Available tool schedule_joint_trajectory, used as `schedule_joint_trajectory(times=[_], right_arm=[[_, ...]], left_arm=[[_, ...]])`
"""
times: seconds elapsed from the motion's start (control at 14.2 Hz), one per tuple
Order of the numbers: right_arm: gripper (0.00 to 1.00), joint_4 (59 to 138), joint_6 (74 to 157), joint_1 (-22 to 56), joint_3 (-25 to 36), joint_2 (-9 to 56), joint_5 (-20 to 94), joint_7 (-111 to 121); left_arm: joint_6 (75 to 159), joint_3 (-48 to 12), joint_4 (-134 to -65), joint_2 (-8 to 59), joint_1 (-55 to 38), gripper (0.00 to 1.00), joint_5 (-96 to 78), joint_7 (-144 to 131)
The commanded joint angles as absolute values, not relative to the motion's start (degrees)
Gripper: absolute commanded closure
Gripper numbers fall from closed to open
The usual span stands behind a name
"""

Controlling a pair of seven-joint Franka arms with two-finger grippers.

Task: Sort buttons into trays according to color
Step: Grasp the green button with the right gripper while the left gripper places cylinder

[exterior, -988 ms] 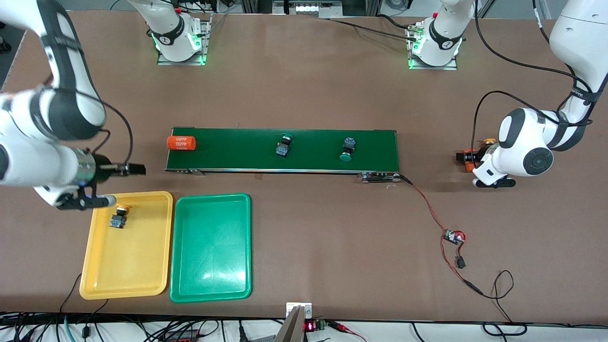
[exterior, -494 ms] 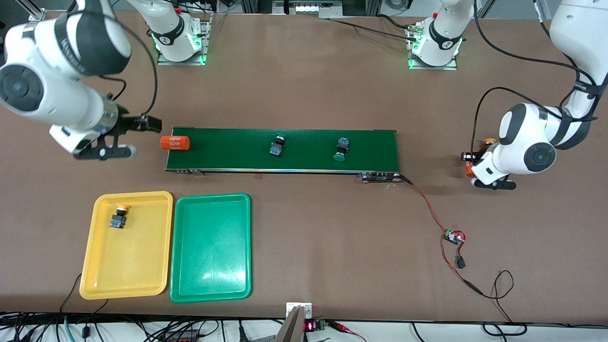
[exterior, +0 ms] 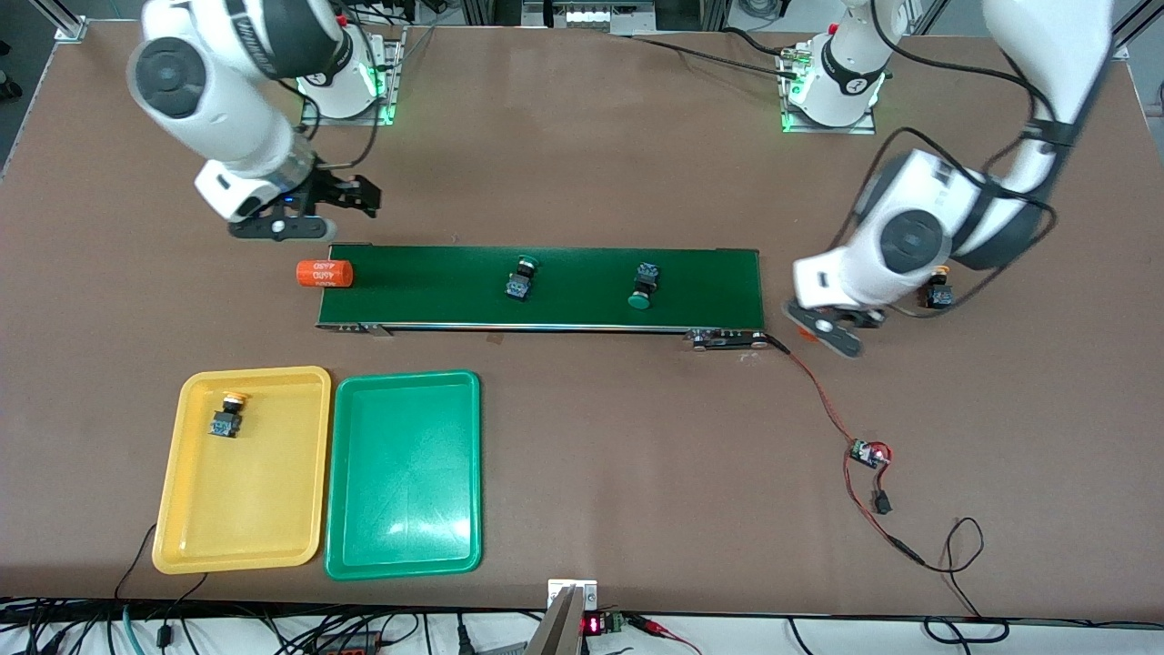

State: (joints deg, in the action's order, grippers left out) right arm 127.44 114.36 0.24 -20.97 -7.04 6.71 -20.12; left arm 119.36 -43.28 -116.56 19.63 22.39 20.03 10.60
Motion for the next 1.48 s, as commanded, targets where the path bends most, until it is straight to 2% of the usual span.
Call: schedule_joint_trajectory(times=[0.0,0.28,0.49,1.06,1.13,1.2,1.34,1.41], right_arm=[[0.00,130.0,121.4,5.3,-20.5,-4.5,7.6,-28.2],[0.00,128.9,130.2,9.8,-20.5,2.4,7.6,-40.6],[0.00,127.6,130.4,9.1,-20.4,5.2,6.9,-41.5],[0.00,121.6,130.8,12.0,-20.4,12.5,-0.1,-41.6],[0.00,121.6,131.5,12.2,-20.4,12.6,-0.3,-42.1],[0.00,121.6,132.0,12.1,-20.4,12.7,-0.4,-42.1],[0.00,121.3,133.1,12.0,-20.3,13.4,-1.0,-42.1],[0.00,121.0,133.9,11.9,-20.3,14.5,-1.4,-42.1]], left_arm=[[118.9,-44.3,-116.8,18.5,19.0,1.00,19.8,14.4],[123.5,-44.2,-116.9,19.8,17.3,1.00,19.5,33.5],[127.2,-44.1,-116.8,22.0,16.6,1.00,20.2,43.9],[126.5,-43.7,-118.5,22.9,12.0,0.98,23.7,44.3],[126.5,-43.6,-118.4,23.6,12.0,0.93,23.7,44.3],[126.5,-43.5,-118.4,24.0,12.0,0.79,23.7,43.9],[126.5,-42.5,-118.4,24.3,12.0,0.42,23.7,43.5],[126.5,-42.4,-118.5,24.3,12.0,0.00,23.7,43.9]])
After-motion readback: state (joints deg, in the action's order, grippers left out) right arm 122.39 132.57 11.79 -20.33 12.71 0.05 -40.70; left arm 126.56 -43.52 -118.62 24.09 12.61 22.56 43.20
